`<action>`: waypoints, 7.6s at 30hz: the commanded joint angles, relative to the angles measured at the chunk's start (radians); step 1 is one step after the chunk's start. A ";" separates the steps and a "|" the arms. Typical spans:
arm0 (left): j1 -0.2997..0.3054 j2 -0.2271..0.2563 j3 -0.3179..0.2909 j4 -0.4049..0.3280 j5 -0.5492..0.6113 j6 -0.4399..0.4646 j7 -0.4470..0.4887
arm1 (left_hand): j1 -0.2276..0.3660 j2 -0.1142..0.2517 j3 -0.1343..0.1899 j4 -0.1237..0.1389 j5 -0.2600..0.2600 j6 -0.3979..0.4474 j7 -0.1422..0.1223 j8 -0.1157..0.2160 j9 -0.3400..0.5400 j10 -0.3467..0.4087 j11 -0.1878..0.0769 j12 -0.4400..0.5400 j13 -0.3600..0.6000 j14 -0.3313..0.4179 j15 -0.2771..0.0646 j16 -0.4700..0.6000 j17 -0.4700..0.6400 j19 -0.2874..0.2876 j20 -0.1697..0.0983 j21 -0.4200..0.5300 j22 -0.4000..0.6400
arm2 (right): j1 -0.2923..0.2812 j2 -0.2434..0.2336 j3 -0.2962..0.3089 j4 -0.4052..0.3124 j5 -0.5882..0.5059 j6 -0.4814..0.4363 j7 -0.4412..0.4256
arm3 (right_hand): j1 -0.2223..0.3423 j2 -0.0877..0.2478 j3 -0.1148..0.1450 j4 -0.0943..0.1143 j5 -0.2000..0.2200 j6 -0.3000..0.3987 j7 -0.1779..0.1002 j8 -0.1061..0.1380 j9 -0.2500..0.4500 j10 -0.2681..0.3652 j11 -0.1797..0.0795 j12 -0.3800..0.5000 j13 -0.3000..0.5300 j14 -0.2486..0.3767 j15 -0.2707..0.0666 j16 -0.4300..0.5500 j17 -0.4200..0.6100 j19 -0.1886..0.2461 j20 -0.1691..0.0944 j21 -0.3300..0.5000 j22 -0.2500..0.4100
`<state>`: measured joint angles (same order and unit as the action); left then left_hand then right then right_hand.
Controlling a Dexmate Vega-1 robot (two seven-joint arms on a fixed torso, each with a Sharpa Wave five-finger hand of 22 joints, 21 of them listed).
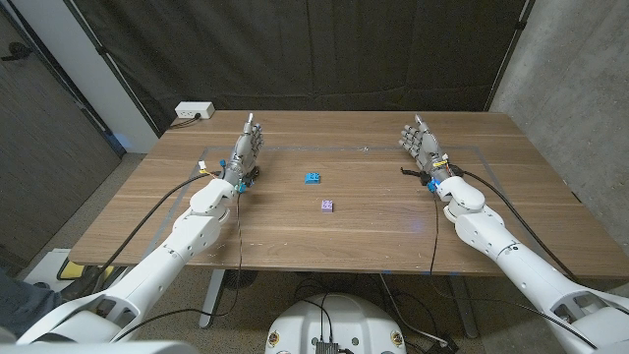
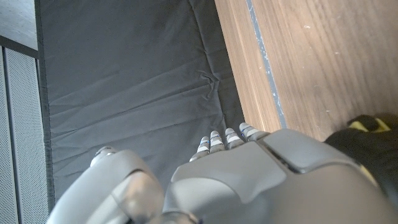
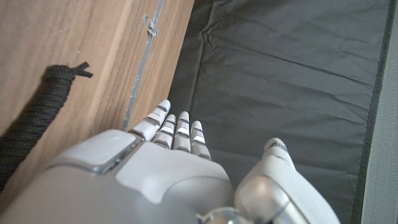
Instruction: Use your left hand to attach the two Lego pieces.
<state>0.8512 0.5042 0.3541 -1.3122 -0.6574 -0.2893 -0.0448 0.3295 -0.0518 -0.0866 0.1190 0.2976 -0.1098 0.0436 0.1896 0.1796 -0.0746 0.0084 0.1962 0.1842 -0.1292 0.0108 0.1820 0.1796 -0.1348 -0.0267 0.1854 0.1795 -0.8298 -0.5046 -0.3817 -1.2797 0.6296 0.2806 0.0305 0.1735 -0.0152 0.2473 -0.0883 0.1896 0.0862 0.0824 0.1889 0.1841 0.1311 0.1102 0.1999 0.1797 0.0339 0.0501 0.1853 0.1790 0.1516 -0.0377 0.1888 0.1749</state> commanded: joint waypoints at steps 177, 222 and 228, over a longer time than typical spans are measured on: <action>0.149 0.183 0.311 -0.841 1.845 0.655 -0.427 | 0.661 0.109 0.084 -0.247 0.001 0.640 -0.089 0.021 0.013 0.660 -0.132 0.011 0.009 0.369 -0.121 0.010 -0.002 -0.032 0.068 0.022 0.002 | -0.245 -0.122 0.093 -0.175 0.056 0.014 0.013 | 0.029 0.030 -0.005 -0.019 -0.006 0.028 -0.015 0.008 0.007 0.017 0.006 0.014 0.010 0.008 0.027 0.000 0.003 0.002 0.005 0.008 0.007; 0.165 0.149 0.339 -0.757 1.827 0.709 -0.295 | 0.692 0.127 0.096 -0.249 -0.009 0.696 -0.100 0.032 0.013 0.734 -0.141 0.024 0.011 0.411 -0.133 0.020 -0.002 -0.003 0.071 0.024 0.002 | -0.282 -0.141 0.106 -0.218 0.052 0.004 -0.020 | 0.030 0.032 -0.010 -0.021 -0.006 0.025 -0.019 0.007 0.007 0.017 0.005 0.015 0.010 0.009 0.027 0.000 0.003 0.002 0.007 0.009 0.007; 0.157 0.157 0.341 -0.747 1.795 0.690 -0.277 | 0.698 0.131 0.098 -0.249 -0.011 0.706 -0.111 0.033 0.013 0.741 -0.157 0.023 0.011 0.412 -0.135 0.019 -0.002 0.000 0.071 0.024 0.002 | -0.281 -0.142 0.106 -0.219 0.052 0.004 -0.019 | 0.030 0.032 -0.010 -0.022 -0.006 0.025 -0.019 0.007 0.007 0.017 0.005 0.015 0.010 0.010 0.027 0.001 0.003 0.003 0.007 0.009 0.007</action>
<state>1.0168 0.6562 0.6867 -2.0940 1.1741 0.4147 -0.3517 1.0222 0.0703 0.0035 -0.1283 0.2870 0.5843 -0.0607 0.2186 0.1883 0.6576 -0.1361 0.2157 0.1933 0.2733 -0.0410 0.1963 0.1771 -0.1411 0.0413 0.2086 0.1816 -1.1073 -0.6432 -0.2773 -1.4913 0.6875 0.2926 0.0246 0.1997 0.0112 0.2429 -0.1090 0.1856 0.1105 0.0676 0.1966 0.1881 0.1467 0.1156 0.2076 0.1835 0.0413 0.0672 0.1853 0.1789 0.1512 -0.0375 0.1936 0.1790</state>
